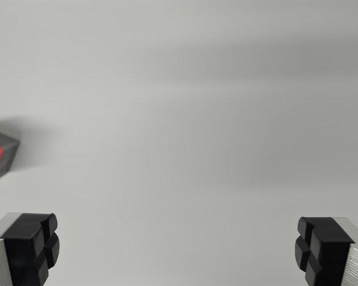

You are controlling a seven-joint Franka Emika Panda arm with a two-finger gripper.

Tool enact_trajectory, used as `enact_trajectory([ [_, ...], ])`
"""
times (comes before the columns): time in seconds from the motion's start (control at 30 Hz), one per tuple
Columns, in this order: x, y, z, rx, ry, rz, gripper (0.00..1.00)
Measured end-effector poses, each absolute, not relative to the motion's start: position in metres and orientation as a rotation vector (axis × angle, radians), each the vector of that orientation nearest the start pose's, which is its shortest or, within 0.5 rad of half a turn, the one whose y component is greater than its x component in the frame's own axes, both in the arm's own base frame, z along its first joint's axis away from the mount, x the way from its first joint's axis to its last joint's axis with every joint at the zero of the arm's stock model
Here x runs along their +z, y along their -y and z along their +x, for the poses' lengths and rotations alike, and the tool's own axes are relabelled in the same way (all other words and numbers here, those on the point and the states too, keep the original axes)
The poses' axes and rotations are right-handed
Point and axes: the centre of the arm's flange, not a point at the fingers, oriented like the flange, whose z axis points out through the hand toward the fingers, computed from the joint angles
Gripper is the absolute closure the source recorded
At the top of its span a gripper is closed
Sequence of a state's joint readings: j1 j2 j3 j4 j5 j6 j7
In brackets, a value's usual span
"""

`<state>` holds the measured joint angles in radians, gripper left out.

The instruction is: Destack cube

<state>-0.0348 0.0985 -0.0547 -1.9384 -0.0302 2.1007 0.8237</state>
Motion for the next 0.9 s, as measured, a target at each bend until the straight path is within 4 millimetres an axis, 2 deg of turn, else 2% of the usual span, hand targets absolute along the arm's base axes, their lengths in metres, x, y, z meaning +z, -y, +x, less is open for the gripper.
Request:
enact_trajectory([
  [0.57, 0.4390, 0.0525, 0.5856, -0.111, -1.369, -2.833, 0.00],
  [0.9, 0.4342, 0.0447, 0.5846, -0.103, -1.388, -2.825, 0.00],
])
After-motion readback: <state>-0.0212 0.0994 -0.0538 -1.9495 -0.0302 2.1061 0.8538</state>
